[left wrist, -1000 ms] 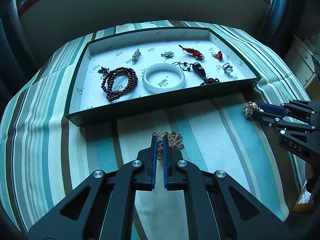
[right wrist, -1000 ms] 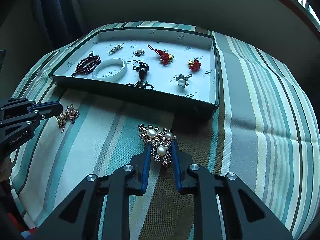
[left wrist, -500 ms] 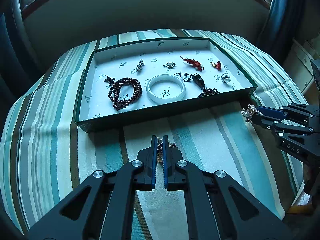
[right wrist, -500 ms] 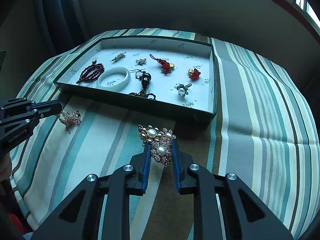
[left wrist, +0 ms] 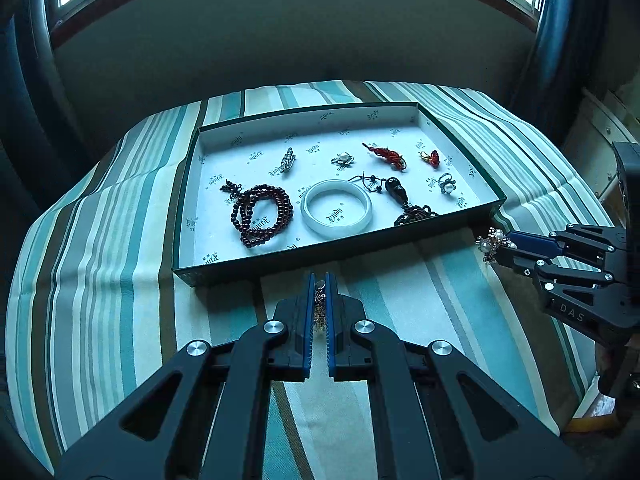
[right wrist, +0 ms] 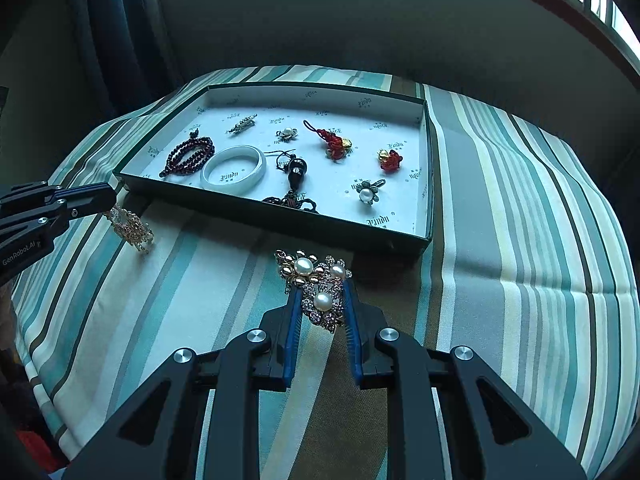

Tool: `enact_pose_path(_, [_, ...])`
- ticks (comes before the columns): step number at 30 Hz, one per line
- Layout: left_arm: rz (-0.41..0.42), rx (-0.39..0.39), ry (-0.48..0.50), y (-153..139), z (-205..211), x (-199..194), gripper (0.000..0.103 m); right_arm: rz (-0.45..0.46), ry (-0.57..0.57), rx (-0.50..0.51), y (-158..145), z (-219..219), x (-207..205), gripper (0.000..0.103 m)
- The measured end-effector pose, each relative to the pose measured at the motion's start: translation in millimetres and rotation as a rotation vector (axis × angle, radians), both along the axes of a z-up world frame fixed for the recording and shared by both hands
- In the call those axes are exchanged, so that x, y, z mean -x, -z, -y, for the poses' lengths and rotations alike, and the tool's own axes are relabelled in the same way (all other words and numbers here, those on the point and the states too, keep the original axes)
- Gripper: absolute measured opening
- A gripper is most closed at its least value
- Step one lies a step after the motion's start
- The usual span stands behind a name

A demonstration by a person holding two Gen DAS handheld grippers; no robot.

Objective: Organize jewelry
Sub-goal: 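Carry the necklace with the left tool while the right tool carries the cluster brooch into the tray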

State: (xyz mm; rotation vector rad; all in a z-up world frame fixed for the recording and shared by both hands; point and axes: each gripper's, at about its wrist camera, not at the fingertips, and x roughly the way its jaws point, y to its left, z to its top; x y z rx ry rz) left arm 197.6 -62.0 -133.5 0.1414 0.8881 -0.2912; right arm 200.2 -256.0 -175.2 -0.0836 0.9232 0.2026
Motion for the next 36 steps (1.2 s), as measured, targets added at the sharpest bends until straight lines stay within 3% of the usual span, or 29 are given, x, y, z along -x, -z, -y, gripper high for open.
enact_pose_path(21, [0.113, 0.028, -0.004, -45.5, -7.6, -21.6, 0.005, 0.066, -0.005, -0.047, -31.3, -7.0, -8.3, 0.021])
enact_pose_path(36, [0.183, 0.021, -0.036, -56.3, -8.8, -91.8, 0.005, 0.174, -0.001, -0.05, -64.6, -13.9, -72.9, 0.021])
